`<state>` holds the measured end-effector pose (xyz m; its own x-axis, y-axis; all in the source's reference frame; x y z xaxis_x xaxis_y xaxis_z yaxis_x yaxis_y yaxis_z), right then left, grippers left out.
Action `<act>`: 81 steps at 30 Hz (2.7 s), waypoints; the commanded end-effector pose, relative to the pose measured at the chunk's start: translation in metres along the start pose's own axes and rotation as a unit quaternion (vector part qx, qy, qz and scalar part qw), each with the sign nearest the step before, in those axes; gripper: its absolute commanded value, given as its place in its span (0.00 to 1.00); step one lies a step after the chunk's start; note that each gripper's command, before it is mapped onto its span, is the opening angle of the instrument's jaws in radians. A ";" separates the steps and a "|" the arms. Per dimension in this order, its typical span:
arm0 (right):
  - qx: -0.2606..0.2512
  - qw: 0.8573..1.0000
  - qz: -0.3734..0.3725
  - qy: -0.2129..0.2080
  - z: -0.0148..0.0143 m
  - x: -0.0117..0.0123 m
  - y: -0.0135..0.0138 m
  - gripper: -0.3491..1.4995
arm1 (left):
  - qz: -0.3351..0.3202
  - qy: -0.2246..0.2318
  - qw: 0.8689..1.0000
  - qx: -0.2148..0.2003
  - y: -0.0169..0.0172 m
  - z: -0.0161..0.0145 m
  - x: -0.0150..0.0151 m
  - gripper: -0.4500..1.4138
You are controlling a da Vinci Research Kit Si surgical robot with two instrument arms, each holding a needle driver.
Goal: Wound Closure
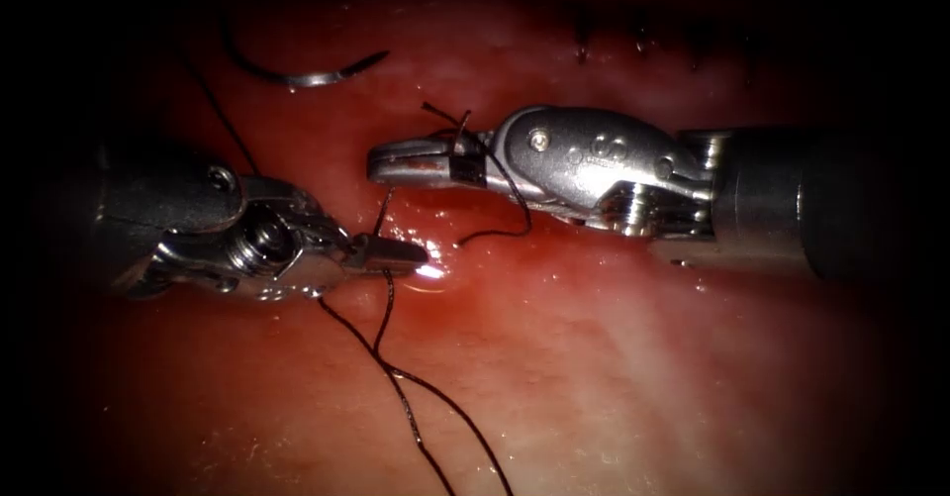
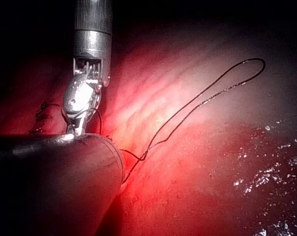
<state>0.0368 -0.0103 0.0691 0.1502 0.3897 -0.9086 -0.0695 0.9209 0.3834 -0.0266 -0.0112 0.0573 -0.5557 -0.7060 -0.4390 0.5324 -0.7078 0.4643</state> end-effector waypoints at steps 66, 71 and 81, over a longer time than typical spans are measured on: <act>0.080 0.995 -0.021 -0.062 0.0018 -0.0079 -0.0031 0.64 | 0.026 0.162 0.986 0.022 -0.0071 -0.0037 -0.0085 0.00; 0.104 0.993 -0.024 -0.058 0.0018 -0.0079 -0.0033 0.58 | 0.030 0.197 0.980 0.030 -0.0067 -0.0015 -0.0102 0.00; 0.181 0.983 0.011 0.010 0.0020 -0.0080 -0.0029 0.16 | 0.024 0.235 0.971 0.036 -0.0034 0.0025 -0.0126 0.00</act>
<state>0.0371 -0.0158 0.0752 0.1274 0.4139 -0.9014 0.2826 0.8560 0.4330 -0.0222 -0.0001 0.0630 -0.1727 -0.6773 -0.7152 0.4955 -0.6873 0.5312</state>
